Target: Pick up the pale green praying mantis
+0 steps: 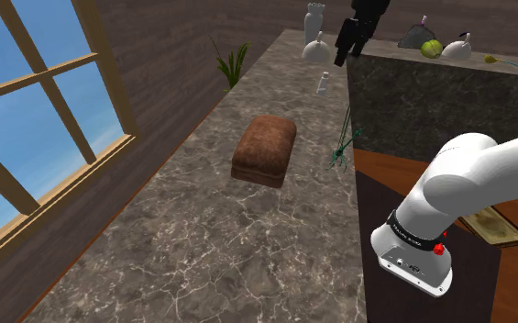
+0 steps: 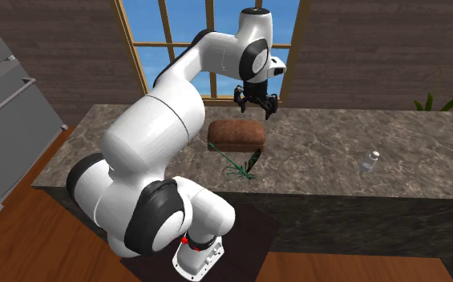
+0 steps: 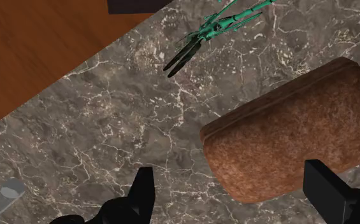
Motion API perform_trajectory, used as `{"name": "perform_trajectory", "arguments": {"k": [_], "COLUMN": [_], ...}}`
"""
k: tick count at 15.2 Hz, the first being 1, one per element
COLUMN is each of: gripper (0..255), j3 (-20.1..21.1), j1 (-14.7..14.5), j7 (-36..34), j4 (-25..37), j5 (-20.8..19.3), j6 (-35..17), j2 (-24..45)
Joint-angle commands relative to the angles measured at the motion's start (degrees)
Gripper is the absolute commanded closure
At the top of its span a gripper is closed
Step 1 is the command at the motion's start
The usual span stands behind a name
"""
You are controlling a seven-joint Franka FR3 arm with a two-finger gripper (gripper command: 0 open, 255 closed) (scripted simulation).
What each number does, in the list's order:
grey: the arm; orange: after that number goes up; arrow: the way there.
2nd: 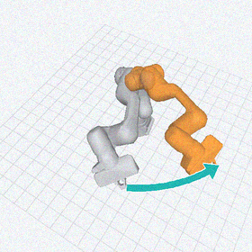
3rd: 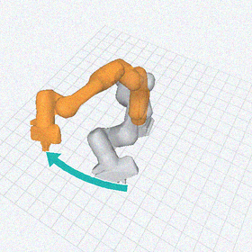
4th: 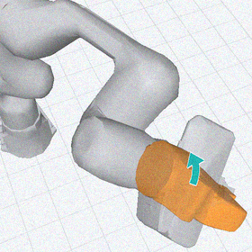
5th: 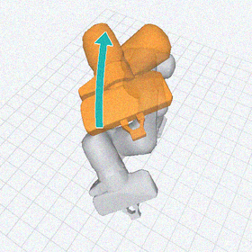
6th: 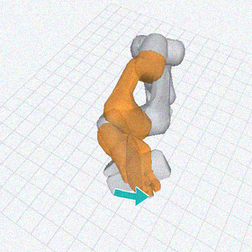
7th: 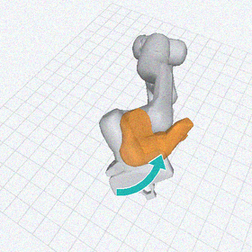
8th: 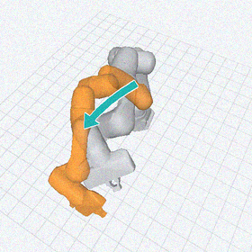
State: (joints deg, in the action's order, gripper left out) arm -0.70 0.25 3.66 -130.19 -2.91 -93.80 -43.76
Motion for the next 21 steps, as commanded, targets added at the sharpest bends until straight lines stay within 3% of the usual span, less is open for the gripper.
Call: {"name": "perform_trajectory", "arguments": {"k": [1,9,17,21], "gripper": [0,0,0,0], "j3": [0.0,3.2,7.4,7.79], "j1": [0.0,8.26,14.24,14.12], "j7": [0.0,-23.75,-47.13,-46.7], "j4": [0.0,-13.02,-26.65,-29.33], "j5": [0.0,5.75,15.5,15.96], "j6": [0.0,-2.17,-5.45,-8.86], "j2": [0.0,-1.49,-4.28,-3.52]}}
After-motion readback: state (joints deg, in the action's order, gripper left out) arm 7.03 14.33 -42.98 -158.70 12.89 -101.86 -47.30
